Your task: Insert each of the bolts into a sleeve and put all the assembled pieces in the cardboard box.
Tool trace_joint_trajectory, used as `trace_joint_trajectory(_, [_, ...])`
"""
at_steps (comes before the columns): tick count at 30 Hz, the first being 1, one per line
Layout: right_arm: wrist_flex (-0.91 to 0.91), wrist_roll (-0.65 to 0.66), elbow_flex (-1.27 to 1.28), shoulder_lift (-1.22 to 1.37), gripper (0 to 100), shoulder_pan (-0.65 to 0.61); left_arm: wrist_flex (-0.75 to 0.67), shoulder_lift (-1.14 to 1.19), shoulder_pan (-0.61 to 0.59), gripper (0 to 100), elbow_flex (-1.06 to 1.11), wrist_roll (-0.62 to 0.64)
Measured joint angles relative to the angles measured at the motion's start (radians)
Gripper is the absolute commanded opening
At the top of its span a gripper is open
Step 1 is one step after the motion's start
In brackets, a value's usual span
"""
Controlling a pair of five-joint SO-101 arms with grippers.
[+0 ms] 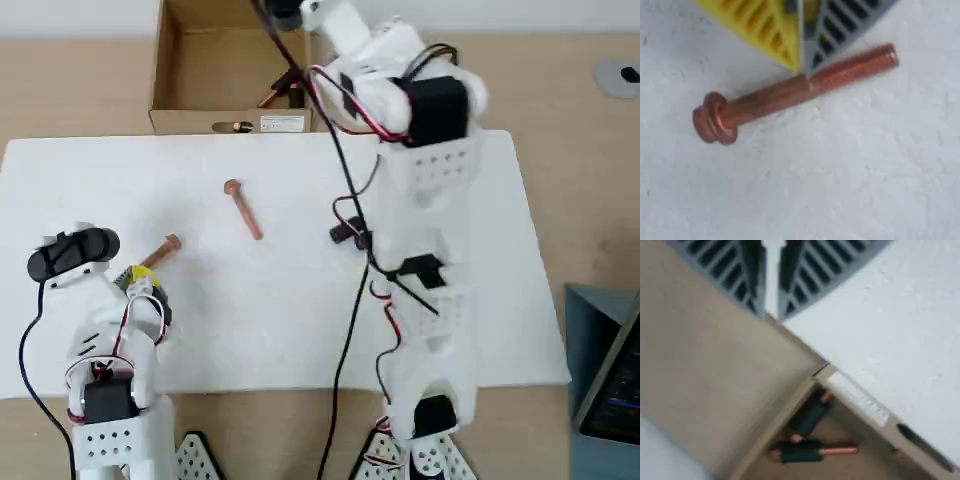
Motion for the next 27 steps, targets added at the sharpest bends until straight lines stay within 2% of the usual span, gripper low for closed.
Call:
trace_joint_trajectory(5, [0.000,-0.069,0.230,-0.186,0.9,0.034,0.000,0.000,0.000,0,0.000,0.000])
trace_joint_trajectory(15, [0.000,-0.313,0.950,-0.631,0.9,0.101,0.000,0.000,0.000,0,0.000,0.000])
trace_joint_trajectory(20, [0.000,-0.496,1.240,-0.753,0.9,0.133,0.000,0.000,0.000,0,0.000,0.000])
trace_joint_trajectory(27, [-0.035,-0.784,1.553,-0.770,1.2,0.137,0.000,0.000,0.000,0,0.000,0.000])
